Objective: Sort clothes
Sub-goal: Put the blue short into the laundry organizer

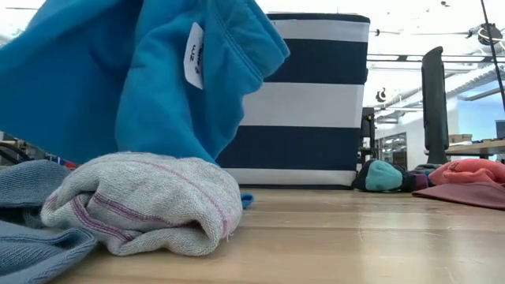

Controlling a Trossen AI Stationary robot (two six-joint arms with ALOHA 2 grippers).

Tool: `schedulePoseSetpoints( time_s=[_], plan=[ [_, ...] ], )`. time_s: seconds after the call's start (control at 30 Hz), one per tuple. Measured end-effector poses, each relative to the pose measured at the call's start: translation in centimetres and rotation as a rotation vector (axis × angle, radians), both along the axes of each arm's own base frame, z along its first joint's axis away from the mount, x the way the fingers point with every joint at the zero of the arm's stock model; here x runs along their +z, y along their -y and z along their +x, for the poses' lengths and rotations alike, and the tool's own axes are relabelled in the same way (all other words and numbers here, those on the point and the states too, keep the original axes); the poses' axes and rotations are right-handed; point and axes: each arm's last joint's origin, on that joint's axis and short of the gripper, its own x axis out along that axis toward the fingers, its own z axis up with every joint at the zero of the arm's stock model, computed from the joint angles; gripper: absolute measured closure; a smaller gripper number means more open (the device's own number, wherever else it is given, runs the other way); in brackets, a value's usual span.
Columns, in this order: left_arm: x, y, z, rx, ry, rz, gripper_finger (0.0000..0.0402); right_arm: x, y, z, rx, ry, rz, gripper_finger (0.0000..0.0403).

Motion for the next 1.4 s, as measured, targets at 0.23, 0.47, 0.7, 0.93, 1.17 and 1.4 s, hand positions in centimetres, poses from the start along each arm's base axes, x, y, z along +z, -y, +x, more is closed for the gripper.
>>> schedulePoseSetpoints(
  time_s=[0.23,0.47,0.7,0.93,1.17,1.4],
  plan=[
    [0.0,0.1,0.0,-0.015,-0.001,-0.010,0.0379,-0.4,1.0,1.1,0.064,-0.025,0.111,0.0139],
    [0.1,0.4,0.0,-0.117,-0.022,-0.056,0.0379,-1.7,2.7,2.8,0.028,-0.046,0.112,0.0105],
    [0.1,0.4,0.1,-0.124,-0.020,-0.061,0.0379,-2.4,2.4,4.1,0.169,-0.028,0.148,0.0146],
    [-0.1,0.3,0.0,-0.111,-0.037,-0.052,0.0345,-2.5,2.5,4.1,0.172,-0.039,0.127,0.0364],
    [-0.9,0.3,0.1,-0.057,-0.075,0.010,0.0263,-2.7,2.6,3.7,0.156,-0.089,0.125,0.0395],
    [-1.7,-0.4,-0.4,0.067,-0.137,0.075,0.0205,-1.6,3.3,2.2,0.098,-0.145,0.152,0.0399]
  ],
)
